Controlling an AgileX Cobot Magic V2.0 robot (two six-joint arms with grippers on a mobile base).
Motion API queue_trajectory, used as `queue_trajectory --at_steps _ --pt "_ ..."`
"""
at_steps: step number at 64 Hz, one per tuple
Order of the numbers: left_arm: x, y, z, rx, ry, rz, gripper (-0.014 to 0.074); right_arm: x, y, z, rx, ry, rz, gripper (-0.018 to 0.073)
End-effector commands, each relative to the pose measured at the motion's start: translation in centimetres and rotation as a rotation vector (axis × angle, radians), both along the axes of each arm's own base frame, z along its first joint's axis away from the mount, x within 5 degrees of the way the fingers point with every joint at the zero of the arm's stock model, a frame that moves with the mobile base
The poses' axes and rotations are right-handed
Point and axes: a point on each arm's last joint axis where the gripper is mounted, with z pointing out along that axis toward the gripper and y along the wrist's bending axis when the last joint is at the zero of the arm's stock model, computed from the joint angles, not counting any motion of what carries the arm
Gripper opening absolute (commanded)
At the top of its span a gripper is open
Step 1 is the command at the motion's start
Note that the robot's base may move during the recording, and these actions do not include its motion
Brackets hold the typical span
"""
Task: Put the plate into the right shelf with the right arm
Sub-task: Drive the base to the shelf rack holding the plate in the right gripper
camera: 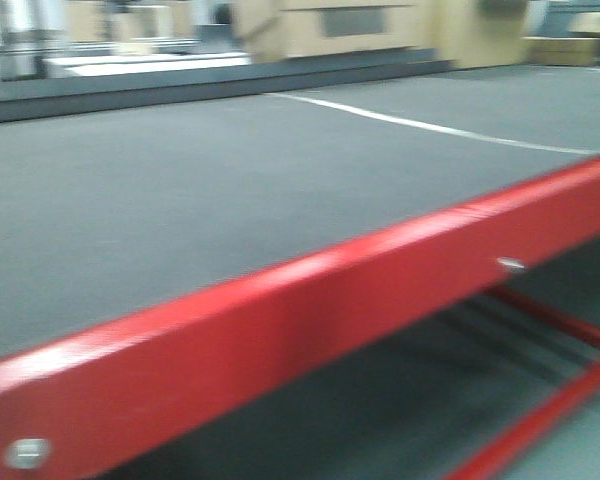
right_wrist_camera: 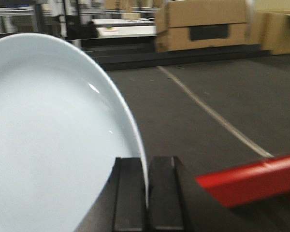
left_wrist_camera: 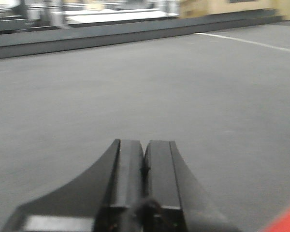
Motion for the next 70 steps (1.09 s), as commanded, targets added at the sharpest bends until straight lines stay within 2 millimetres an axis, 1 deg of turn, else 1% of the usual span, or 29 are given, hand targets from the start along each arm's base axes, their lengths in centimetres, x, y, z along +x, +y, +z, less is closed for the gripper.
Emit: queue_trajectory --at_steps 1,70 --pt "-0.06 0.15 0.51 -0.006 -0.082 0.017 -0.0047 -0.22 0.03 1.65 0.018 -0.108 0.014 0.0054" --pt "-0.06 0.15 0.51 -0.006 -0.082 0.017 -0.0047 -0.22 0.03 1.65 0.018 -0.108 0.013 0.0054"
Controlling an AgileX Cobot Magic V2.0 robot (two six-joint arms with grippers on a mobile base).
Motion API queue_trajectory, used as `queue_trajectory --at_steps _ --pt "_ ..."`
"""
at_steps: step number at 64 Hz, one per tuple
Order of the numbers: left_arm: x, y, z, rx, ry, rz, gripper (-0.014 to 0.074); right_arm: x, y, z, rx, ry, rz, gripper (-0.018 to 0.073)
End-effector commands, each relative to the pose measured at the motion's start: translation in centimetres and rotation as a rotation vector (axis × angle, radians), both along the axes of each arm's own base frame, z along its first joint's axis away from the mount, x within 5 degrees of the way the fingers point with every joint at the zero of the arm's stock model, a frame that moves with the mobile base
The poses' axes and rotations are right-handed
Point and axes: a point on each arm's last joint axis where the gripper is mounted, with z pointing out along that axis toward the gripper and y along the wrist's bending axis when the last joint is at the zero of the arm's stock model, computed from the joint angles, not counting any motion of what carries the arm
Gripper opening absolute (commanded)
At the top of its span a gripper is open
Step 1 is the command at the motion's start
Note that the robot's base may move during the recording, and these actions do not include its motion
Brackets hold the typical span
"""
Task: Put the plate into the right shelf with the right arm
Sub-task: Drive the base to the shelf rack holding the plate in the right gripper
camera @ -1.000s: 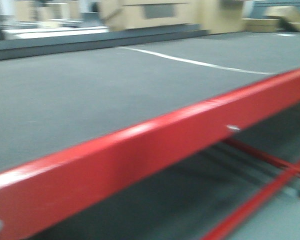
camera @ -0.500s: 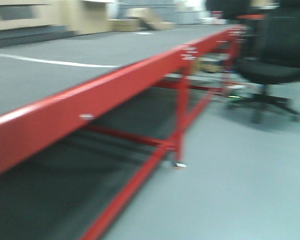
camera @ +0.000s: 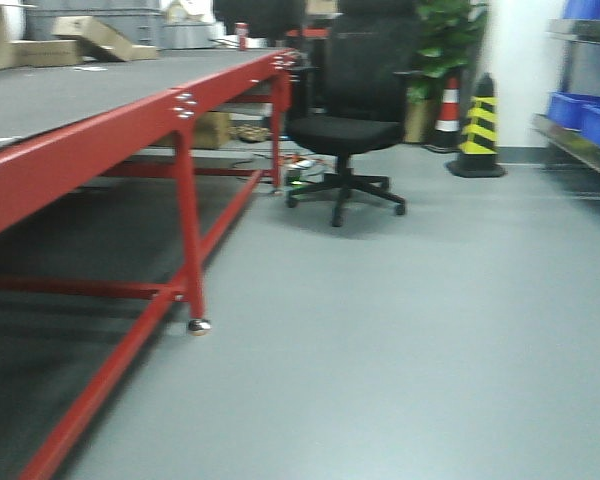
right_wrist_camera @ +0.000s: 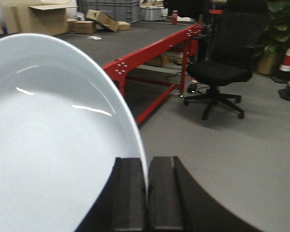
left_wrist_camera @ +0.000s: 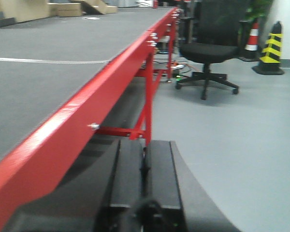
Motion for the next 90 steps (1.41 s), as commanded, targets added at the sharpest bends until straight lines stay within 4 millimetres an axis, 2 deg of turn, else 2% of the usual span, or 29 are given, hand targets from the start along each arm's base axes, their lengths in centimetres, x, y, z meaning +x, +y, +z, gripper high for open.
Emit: queue_trajectory --at_steps 1,90 --pt "-0.06 0.15 0.51 -0.006 -0.082 0.017 -0.0047 -0.22 0.06 1.67 0.020 -0.110 0.016 0.0054" --pt "-0.04 0.15 0.50 -0.006 -0.081 0.017 -0.0047 -0.16 0.09 1.66 0.019 -0.107 0.016 0.0054"
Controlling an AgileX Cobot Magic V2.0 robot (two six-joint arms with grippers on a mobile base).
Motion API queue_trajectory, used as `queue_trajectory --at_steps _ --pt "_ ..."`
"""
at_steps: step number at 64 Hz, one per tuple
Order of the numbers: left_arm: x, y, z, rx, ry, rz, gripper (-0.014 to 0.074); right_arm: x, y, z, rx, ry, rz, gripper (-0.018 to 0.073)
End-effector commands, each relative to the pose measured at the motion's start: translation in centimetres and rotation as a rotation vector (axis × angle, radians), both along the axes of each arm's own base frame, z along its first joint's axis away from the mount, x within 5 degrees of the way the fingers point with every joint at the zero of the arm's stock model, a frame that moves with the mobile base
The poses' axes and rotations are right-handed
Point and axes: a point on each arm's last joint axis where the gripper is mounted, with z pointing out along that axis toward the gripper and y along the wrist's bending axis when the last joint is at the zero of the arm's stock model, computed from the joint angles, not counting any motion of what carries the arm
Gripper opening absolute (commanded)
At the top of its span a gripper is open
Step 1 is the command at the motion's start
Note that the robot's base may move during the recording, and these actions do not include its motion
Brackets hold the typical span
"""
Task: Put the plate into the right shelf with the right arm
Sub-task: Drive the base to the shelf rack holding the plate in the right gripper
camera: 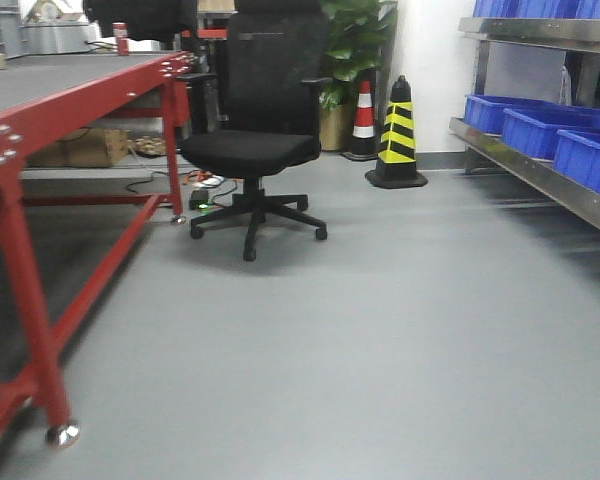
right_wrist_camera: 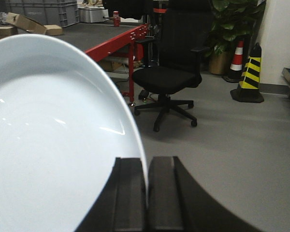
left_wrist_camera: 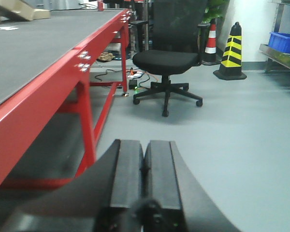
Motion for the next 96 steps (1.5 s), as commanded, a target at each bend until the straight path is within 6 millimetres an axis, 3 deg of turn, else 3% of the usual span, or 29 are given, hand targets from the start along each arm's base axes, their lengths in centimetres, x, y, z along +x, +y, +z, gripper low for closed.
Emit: queue_trajectory --at_steps 1,96 --pt "-0.04 0.15 0.50 -0.006 -0.081 0.017 -0.0047 -0.16 0.09 1.66 0.020 -0.107 0.016 0.0054" --pt "-0.06 0.14 0.52 -0.006 -0.083 0.015 -0.0047 -0.12 0.10 1.64 0.019 -0.105 0.016 0.0054"
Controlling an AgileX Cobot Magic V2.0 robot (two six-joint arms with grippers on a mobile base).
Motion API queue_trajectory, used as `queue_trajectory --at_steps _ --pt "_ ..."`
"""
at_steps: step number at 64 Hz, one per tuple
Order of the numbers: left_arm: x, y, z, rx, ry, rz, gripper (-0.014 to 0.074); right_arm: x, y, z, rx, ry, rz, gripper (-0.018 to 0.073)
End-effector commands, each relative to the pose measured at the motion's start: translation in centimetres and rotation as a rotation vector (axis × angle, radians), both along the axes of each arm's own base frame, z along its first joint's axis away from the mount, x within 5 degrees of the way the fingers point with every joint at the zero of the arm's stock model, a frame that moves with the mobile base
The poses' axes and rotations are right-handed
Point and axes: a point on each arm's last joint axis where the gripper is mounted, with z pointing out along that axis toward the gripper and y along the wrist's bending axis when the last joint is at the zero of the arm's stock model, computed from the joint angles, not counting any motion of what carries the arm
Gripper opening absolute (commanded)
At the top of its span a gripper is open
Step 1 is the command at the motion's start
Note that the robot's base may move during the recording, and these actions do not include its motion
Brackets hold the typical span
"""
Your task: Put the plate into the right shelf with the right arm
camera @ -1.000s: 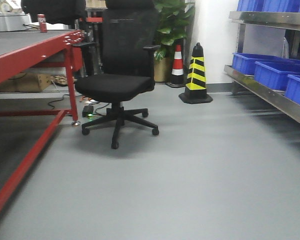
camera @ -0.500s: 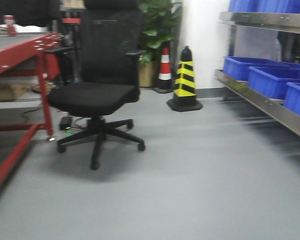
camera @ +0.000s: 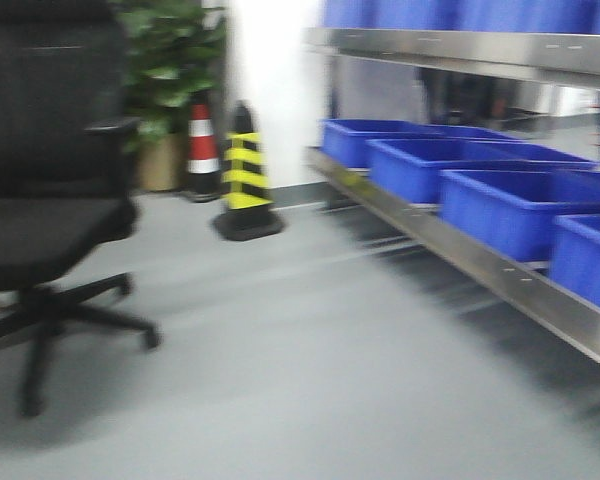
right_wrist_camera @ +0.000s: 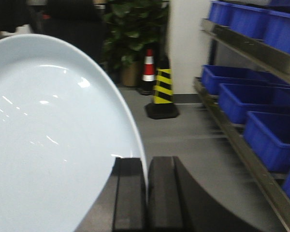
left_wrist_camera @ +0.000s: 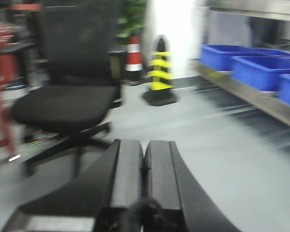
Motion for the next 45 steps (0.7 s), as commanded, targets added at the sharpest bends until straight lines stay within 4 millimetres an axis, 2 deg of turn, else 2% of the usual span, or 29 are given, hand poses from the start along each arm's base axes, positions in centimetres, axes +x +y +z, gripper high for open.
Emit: queue_trajectory --at_steps 1,45 --pt "-0.06 0.14 0.52 -0.006 -0.083 0.015 -0.0047 -0.12 0.10 1.64 0.019 -0.105 0.016 0.0054" --pt "-0.06 0.11 0.52 -0.006 -0.083 0.010 -0.0047 -0.13 0.10 1.64 0.019 -0.105 0.016 0.0054"
